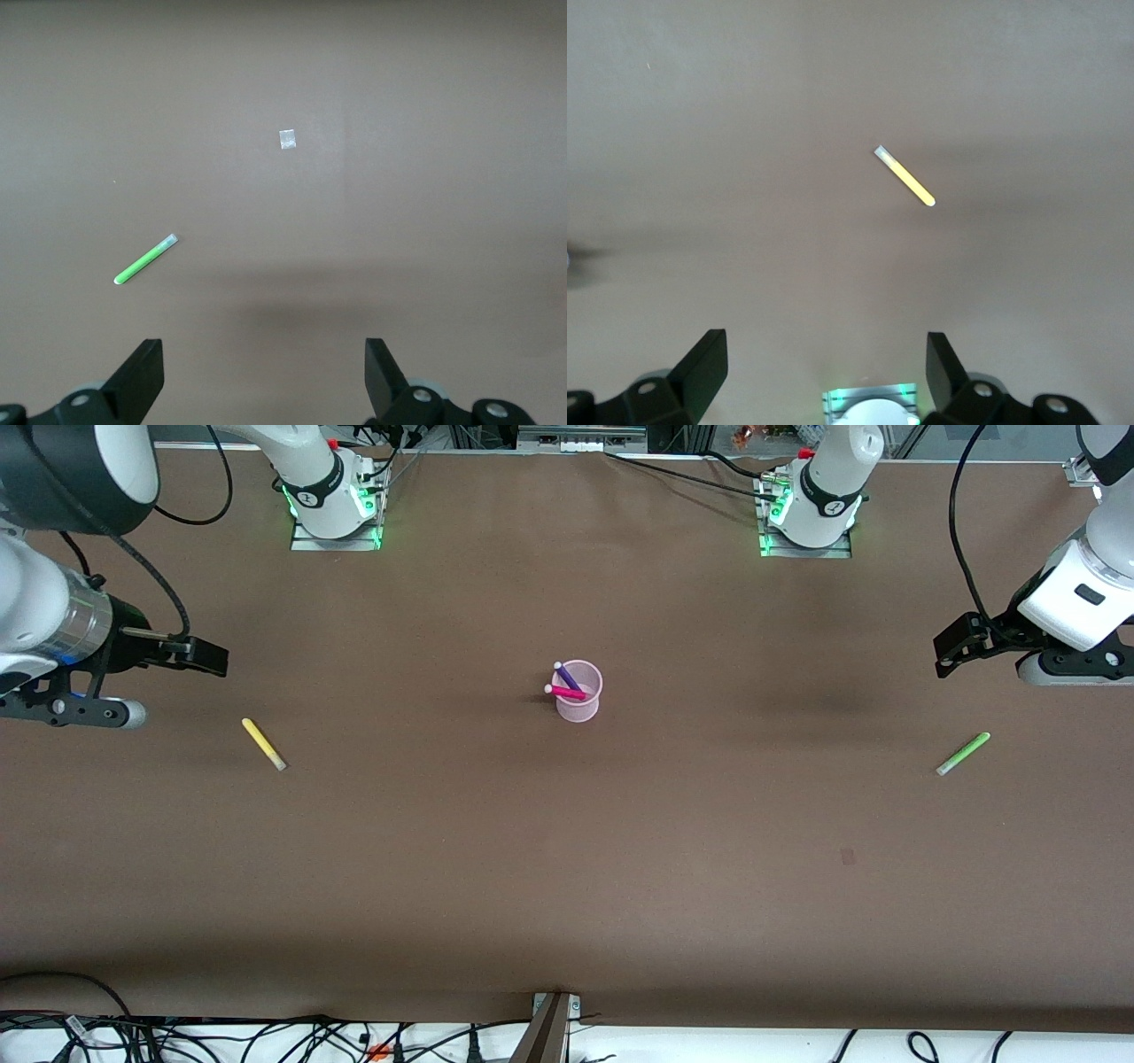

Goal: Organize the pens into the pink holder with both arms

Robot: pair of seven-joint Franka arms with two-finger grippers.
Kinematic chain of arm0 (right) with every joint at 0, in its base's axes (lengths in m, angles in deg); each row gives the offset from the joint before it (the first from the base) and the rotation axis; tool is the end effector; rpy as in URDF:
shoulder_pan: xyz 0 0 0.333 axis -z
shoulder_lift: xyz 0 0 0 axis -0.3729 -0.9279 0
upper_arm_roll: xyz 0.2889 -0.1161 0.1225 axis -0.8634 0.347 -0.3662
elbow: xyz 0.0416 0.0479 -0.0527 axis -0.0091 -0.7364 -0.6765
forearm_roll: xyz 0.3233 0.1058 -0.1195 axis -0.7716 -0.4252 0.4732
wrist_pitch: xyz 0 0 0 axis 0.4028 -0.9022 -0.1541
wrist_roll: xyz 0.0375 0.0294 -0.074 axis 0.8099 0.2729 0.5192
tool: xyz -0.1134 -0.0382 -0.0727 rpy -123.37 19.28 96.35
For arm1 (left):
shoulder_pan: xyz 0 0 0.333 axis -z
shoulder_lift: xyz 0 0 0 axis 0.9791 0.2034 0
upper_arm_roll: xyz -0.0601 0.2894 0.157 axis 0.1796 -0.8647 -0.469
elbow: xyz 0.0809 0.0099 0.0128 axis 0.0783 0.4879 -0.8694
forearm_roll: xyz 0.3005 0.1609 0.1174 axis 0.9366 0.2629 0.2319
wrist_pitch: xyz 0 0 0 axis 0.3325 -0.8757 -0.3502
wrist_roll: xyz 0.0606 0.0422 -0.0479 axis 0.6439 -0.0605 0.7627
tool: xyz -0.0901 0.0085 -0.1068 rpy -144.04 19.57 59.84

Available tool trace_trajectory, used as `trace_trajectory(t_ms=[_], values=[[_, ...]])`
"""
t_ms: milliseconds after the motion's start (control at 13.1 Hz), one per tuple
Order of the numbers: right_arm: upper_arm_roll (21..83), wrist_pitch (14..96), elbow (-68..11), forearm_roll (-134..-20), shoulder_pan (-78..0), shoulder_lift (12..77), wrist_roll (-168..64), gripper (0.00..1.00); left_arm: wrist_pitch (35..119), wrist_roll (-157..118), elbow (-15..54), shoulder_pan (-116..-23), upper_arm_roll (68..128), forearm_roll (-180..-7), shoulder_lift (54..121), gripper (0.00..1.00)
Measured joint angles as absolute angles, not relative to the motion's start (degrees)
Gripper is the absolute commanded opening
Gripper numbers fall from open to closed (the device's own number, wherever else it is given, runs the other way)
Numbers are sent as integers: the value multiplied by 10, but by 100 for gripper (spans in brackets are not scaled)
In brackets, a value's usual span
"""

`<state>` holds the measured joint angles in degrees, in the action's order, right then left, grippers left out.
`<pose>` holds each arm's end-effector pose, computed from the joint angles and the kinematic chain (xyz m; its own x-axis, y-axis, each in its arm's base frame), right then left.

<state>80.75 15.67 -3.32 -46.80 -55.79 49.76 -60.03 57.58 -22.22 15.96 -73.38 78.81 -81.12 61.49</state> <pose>0.5725 0.0726 0.5603 0.9748 -0.0459 -0.2181 -0.0299 -0.9966 0.0763 0.5291 -0.0279 0.5787 0.9992 -0.0083 0.0386 -0.0062 -0.9985 -0.0553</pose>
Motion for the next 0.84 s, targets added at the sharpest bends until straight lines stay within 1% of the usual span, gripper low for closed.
trace_trajectory(t_ms=[152,457,837], values=[[809,177,-53,-468,-558,497,-583,99,575,-222,160,-734,788,-811,615,100],[814,245,-90,-468,-558,500,-552,99,574,-222,160,-734,788,-811,615,100],[816,260,-100,-468,-547,503,-546,99,574,-223,160,-734,788,-811,615,100]])
